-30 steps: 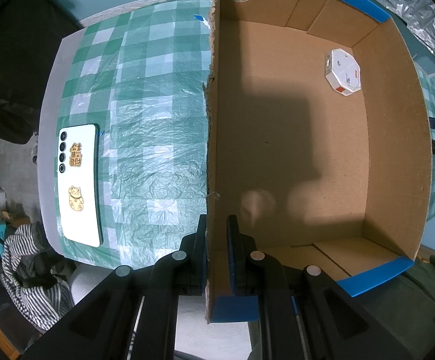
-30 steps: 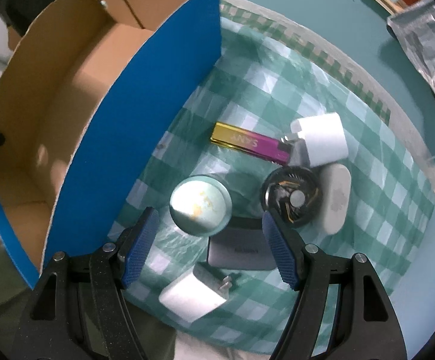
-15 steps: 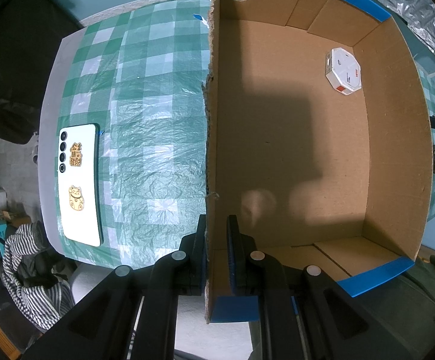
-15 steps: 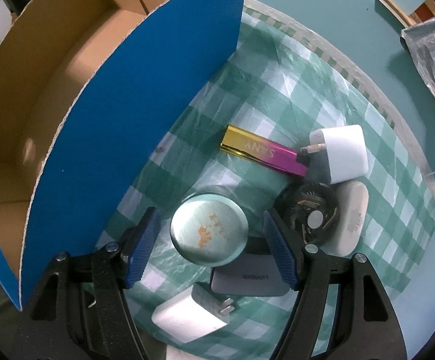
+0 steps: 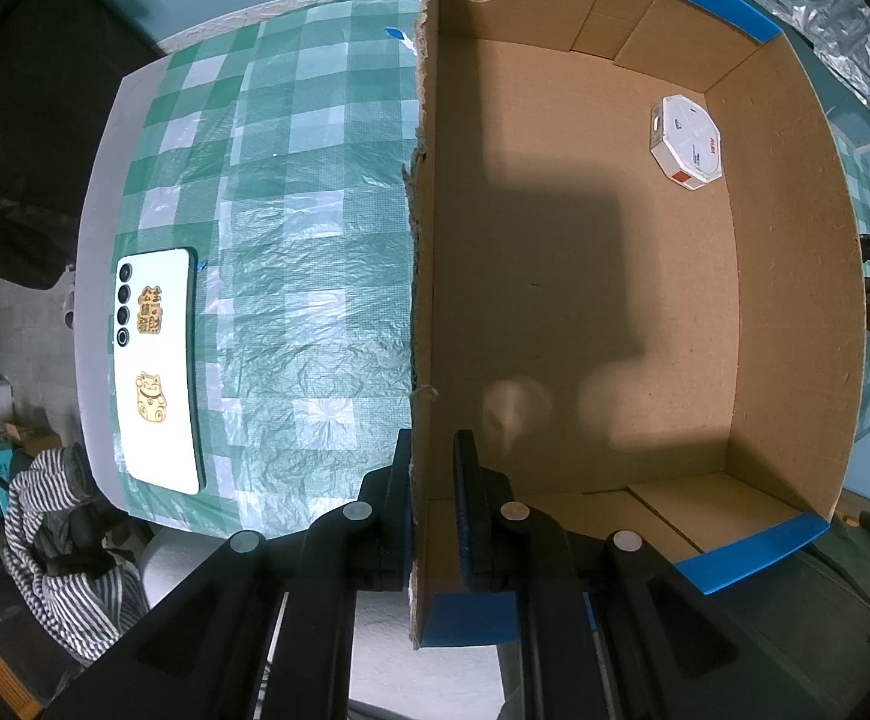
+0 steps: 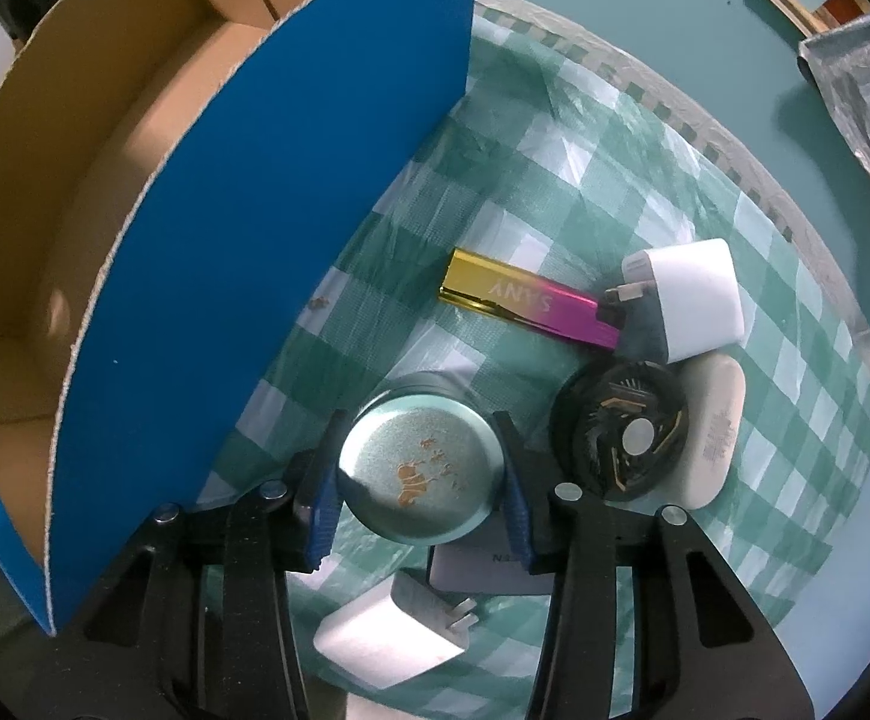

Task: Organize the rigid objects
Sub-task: 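Grasp the mint-green round tin with the right gripper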

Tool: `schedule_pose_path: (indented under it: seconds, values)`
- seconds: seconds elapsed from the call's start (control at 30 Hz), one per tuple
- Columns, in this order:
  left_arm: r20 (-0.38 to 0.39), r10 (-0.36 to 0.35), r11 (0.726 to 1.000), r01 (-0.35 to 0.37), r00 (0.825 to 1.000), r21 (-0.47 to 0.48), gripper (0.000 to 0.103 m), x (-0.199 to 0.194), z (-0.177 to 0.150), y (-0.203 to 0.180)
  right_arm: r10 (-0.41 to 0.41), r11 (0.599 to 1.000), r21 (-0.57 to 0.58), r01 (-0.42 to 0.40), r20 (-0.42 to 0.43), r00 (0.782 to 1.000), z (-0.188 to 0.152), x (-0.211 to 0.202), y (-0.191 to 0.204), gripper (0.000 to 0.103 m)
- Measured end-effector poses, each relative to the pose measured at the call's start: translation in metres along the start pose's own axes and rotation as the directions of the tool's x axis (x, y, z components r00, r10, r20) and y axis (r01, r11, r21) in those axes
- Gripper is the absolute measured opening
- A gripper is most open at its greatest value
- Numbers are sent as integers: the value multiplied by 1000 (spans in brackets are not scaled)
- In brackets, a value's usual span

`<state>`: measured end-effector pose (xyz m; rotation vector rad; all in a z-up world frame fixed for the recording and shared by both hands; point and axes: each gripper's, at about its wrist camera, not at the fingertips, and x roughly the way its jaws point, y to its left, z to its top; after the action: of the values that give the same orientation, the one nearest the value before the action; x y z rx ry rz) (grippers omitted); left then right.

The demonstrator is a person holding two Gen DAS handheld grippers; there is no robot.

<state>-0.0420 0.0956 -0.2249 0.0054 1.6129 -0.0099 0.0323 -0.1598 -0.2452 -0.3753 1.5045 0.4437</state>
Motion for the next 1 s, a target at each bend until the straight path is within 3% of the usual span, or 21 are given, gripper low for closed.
schedule_pose_path:
  seconds: [1.0]
  values:
    - [-2, 6, 1000, -6, 1000, 13, 10, 0, 0, -3, -3, 1000, 27, 2, 42, 999, 14, -81, 0, 44]
